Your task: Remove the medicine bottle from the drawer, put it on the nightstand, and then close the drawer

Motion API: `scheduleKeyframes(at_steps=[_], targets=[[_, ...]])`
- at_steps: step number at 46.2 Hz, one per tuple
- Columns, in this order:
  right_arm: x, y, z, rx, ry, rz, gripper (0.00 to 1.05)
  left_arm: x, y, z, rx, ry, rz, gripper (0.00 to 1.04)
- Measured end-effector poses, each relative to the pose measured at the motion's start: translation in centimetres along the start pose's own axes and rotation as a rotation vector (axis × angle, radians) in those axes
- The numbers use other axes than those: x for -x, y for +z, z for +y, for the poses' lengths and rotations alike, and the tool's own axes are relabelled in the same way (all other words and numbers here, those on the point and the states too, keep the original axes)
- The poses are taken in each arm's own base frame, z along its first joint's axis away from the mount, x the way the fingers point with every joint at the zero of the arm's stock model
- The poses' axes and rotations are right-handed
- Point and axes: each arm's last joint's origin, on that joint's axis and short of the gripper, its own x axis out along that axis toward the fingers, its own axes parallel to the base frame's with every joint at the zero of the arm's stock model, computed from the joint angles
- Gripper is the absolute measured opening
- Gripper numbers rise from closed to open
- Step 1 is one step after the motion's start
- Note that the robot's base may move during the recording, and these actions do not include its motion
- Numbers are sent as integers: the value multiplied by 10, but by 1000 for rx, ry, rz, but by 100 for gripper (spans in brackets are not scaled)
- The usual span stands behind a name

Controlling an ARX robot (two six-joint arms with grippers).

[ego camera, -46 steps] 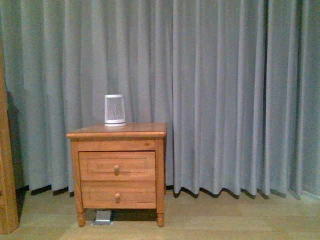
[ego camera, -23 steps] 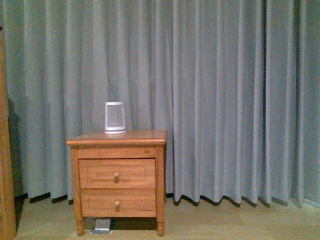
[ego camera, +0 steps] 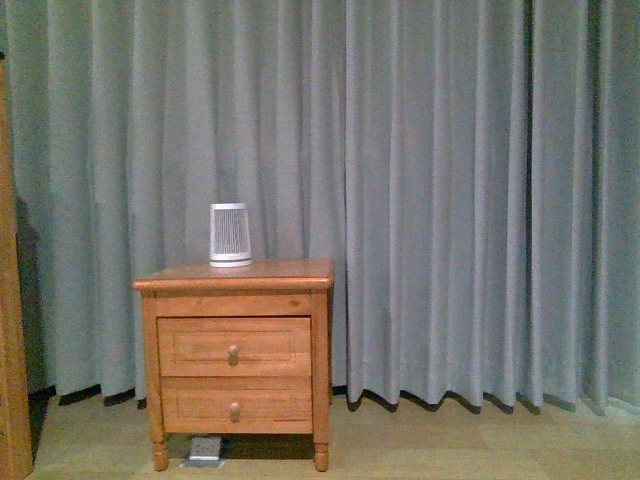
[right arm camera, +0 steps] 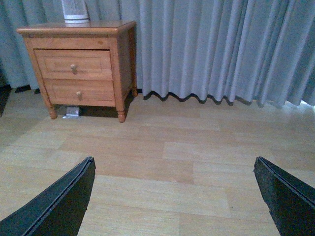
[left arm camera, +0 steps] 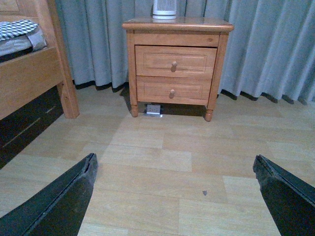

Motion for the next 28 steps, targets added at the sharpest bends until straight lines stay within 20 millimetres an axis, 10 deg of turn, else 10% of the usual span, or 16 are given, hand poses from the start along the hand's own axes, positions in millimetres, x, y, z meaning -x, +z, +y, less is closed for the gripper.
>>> scheduleKeyframes(at_steps=[28], targets=[[0,0,0,0,0,0,98,0,0,0,0,0,0,98]])
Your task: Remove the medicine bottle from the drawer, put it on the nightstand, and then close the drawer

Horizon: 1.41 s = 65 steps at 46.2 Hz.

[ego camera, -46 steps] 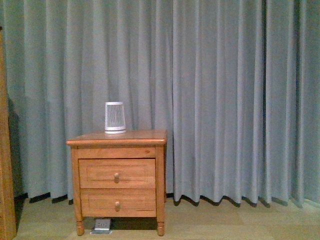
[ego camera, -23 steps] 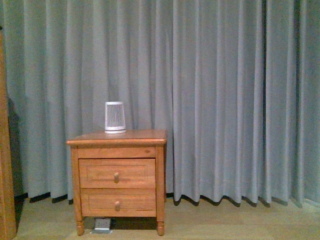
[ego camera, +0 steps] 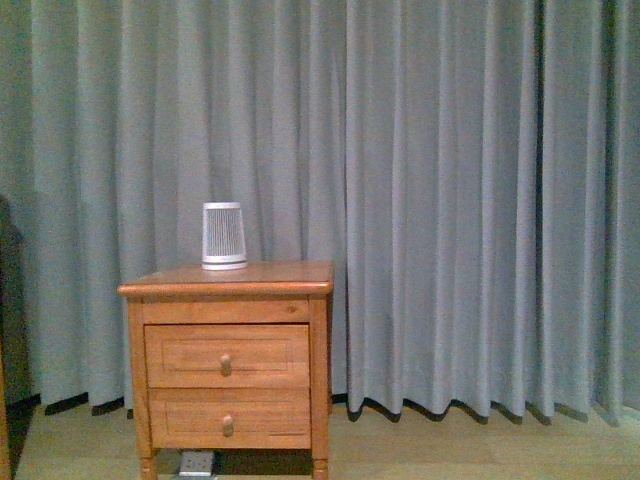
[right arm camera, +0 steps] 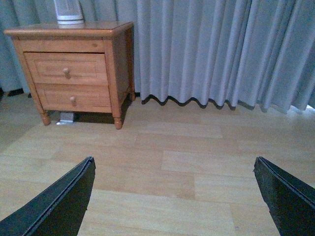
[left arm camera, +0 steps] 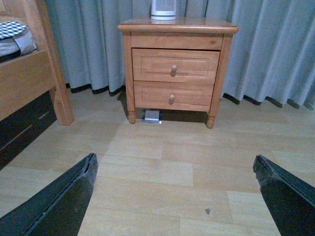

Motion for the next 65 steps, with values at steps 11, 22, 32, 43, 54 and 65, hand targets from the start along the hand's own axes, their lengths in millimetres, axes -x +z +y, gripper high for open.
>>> scheduleKeyframes(at_steps=[11,22,32,43,54,65], targets=[[0,0,0,0,0,0,98,0,0,0,0,0,0,98],[0,0,0,0,1,0,98,0,0,0,0,0,0,98],[0,0,0,0,0,0,98,0,0,0,0,1,0,98],[0,0,0,0,-1,0,98,0,0,0,0,1,0,98],[0,0,0,0,0,0,98,0,0,0,0,2,0,98],[0,0,0,0,0,0,98,-22,-5,0,123,-135,247,98]])
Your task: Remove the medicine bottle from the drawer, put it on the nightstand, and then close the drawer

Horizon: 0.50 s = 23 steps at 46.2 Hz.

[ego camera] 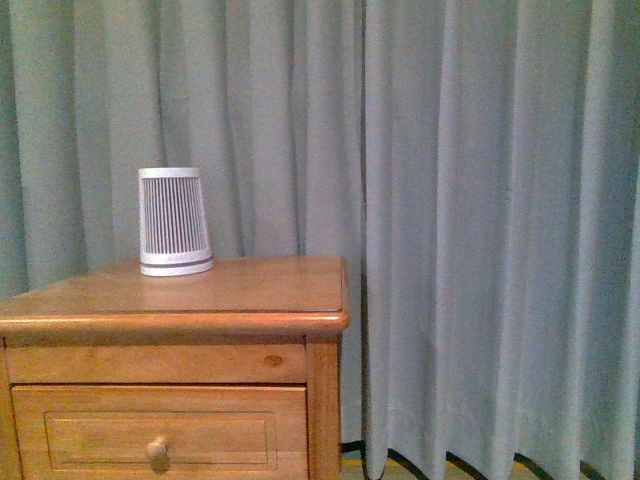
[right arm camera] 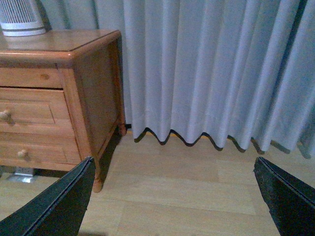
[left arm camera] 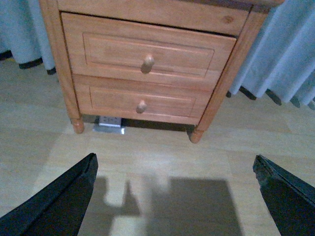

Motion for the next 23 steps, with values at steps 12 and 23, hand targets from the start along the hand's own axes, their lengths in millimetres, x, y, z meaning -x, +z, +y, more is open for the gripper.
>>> scheduleKeyframes(at_steps=[12,23], targets=[[0,0,0,0,0,0,98,-59,29,3,-40,40,-85,98],[0,0,0,0,0,0,98,-134,24,-7,-79,43,-61,98]])
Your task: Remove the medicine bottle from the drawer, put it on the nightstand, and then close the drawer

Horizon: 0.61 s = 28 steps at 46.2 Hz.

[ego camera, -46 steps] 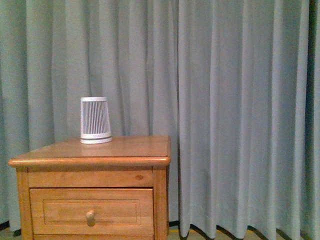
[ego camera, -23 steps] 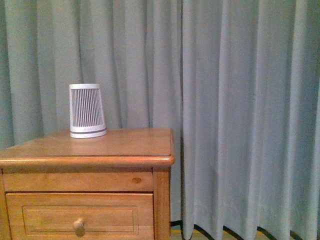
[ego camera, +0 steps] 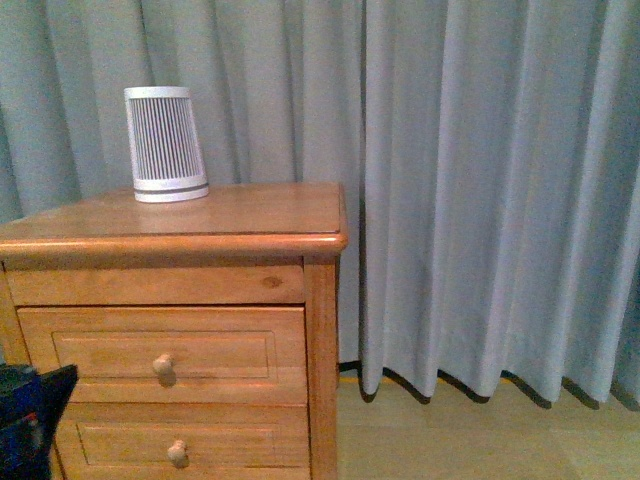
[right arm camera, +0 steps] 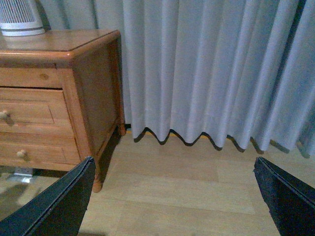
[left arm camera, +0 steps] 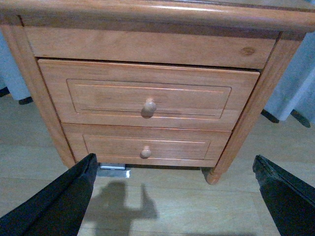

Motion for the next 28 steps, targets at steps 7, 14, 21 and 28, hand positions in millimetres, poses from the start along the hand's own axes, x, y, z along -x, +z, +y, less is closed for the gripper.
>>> scheduleKeyframes(at_steps=[7,14,21,28], targets=[[0,0,0,0,0,0,98,-40,-13,-6,-19,18,15,98],[0,0,0,0,0,0,98,-78,-31,-11,-51,15,17,98],[0,0,0,0,0,0,98,-109,-55,-14,-91,5,36,98],[0,0,0,0,0,0,98,-139,-73,-18,-110,-37,39,98]])
